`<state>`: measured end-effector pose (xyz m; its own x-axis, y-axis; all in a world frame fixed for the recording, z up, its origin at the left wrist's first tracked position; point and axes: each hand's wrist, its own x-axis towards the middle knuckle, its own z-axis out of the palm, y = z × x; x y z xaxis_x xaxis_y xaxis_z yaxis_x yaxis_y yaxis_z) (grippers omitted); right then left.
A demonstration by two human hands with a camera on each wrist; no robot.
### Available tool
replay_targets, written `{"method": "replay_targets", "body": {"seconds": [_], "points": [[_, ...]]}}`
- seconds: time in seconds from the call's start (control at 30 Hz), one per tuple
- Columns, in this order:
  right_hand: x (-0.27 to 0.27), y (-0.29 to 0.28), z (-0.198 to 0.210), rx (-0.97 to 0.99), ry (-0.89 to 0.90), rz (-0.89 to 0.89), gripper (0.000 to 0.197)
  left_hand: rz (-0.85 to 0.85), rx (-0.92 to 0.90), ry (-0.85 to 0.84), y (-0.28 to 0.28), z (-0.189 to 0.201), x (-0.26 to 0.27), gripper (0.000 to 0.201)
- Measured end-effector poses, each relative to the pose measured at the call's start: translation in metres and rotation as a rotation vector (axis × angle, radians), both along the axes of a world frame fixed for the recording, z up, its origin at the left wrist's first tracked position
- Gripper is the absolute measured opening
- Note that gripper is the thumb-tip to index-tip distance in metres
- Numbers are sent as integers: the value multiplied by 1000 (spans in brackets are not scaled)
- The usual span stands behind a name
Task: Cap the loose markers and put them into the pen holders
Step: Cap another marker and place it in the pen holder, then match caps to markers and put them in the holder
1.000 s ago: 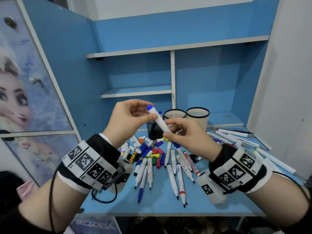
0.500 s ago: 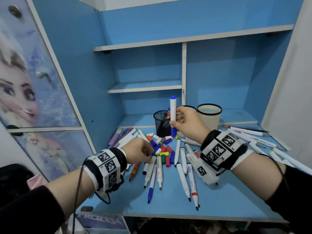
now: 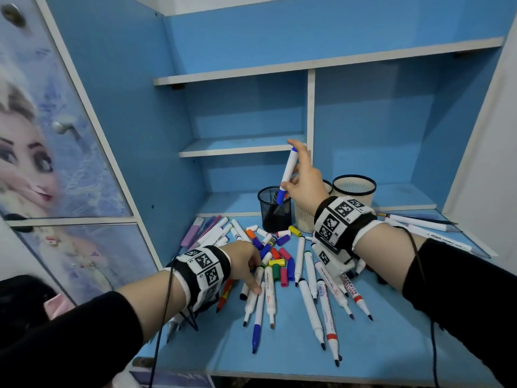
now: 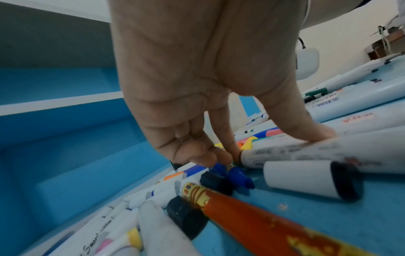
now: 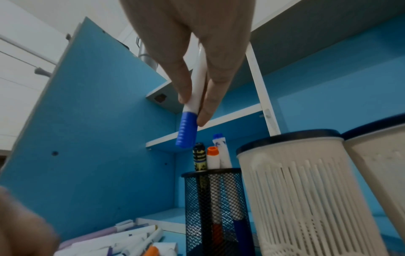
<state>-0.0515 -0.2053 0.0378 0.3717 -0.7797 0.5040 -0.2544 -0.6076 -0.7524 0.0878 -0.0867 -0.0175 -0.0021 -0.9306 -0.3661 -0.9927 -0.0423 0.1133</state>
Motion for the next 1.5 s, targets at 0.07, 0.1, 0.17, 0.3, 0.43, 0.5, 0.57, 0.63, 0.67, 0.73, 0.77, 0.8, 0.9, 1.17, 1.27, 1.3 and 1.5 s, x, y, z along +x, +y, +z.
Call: {"method": "replay_targets", "body": {"seconds": [0.07,0.1,0.17,0.3,0.43,0.5,0.57,0.63,0.67,0.73,0.77,0.8,0.9,1.17,1.27,1.3,1.5], "points": [[4,-4,-3,-13,14,-29,76,7,-25,35,0,0,0,63],[5,-6,-4,-28,22,-50,70,20,-53,63,1,0,1,58],[6,-10,-6,-55,34,-80,62,58,-150,121,2,3,3,43],[9,-19,-13,-70,53,-93,60,126,-303,209,11,11,3,32],[16,-30,-19,-87,92,-72,54,156,-360,343,29,21,-2,38],[19,-34,-22,-99,139,-58,50,135,-376,368,37,27,-4,36],[22,-37,-26,-113,205,-41,46,128,-392,405,46,33,-6,31],[25,-40,-32,-137,319,-47,42,138,-410,440,53,40,-8,29],[26,-43,-34,-145,397,-69,38,145,-423,457,55,42,-9,28],[26,-45,-39,-133,535,-113,31,159,-463,483,60,48,-9,26],[26,-46,-40,-120,573,-118,29,166,-483,491,61,50,-8,26],[24,-46,-41,-105,585,-112,29,173,-503,496,63,53,-7,27],[20,-42,-36,-104,551,-110,34,207,-583,516,68,57,-2,31],[11,2,-22,-329,428,56,29,366,-830,610,81,63,25,34],[11,14,-34,-300,678,236,28,413,-904,638,86,63,37,37],[10,16,-38,-273,768,298,27,428,-924,637,88,63,40,36],[14,25,-58,-333,1268,500,21,473,-1024,721,102,63,47,35]]}}
